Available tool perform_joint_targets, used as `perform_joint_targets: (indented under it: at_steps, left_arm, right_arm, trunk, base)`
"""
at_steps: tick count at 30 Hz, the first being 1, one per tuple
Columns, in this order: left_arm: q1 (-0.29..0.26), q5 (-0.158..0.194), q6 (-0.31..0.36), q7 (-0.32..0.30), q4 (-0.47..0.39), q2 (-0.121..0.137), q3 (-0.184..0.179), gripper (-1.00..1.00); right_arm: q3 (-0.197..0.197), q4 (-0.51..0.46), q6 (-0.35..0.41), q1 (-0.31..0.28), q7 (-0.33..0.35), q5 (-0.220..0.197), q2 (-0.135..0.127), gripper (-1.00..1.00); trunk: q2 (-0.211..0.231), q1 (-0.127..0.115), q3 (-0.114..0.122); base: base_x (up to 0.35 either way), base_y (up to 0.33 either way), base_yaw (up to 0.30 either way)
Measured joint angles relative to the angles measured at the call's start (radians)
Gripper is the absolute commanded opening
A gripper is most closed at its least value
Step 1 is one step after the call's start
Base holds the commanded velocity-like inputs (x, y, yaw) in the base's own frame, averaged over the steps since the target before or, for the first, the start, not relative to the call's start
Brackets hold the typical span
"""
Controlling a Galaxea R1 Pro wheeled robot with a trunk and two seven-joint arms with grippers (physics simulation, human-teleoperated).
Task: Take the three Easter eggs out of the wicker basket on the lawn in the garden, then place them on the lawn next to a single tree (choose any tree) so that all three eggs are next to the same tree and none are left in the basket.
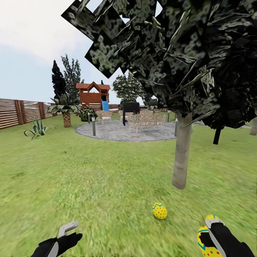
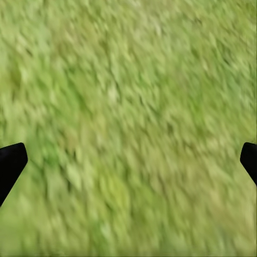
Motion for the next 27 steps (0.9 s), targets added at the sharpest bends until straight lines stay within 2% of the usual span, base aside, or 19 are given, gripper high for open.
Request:
perform_joint_targets:
  at_steps: [27]
  left_arm:
    - [0.000,0.000,0.000,0.000,-0.001,0.000,-0.001,1.00]
  right_arm:
    - [0.001,0.000,0.001,0.000,0.000,0.000,0.000,-1.00]
  trunk:
    - [-0.006,0.012,-0.105]
  base:
    - [0.000,0.000,0.000]
